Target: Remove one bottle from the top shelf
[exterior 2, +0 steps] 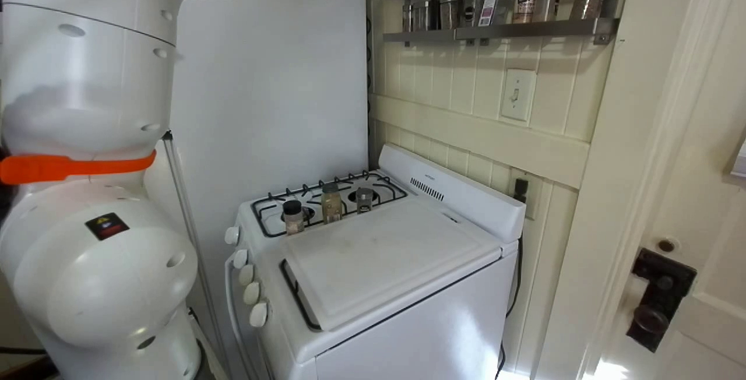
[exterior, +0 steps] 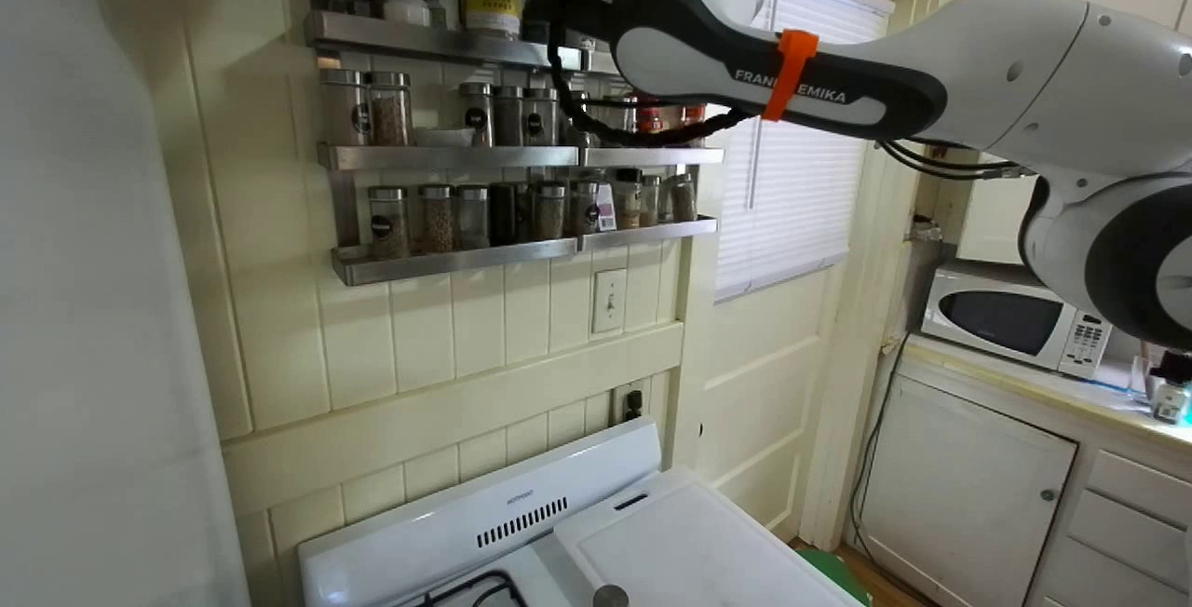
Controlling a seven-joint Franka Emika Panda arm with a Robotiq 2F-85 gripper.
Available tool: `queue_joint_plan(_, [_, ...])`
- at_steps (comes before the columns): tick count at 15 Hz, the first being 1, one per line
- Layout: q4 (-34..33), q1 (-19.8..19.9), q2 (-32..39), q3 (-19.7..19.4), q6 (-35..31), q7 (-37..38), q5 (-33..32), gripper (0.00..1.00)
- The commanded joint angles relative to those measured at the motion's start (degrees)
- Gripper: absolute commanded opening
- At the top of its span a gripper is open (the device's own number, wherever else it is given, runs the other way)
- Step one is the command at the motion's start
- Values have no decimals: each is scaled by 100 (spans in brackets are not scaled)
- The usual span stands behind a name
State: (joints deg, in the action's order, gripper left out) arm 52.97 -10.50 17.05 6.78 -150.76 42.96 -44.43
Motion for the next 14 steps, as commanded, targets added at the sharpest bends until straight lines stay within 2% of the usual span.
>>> queue_joint_plan(1, [-541,-232,140,-84,24,100,-393,43])
queue_joint_plan(5, [-704,-378,26,-29,405,-65,-456,43])
queue_joint_plan(11, [-341,-651,-551,-11,1623,-33,-507,43])
queue_joint_plan(14, [-162,-940,-927,-70,2385,235,-1014,43])
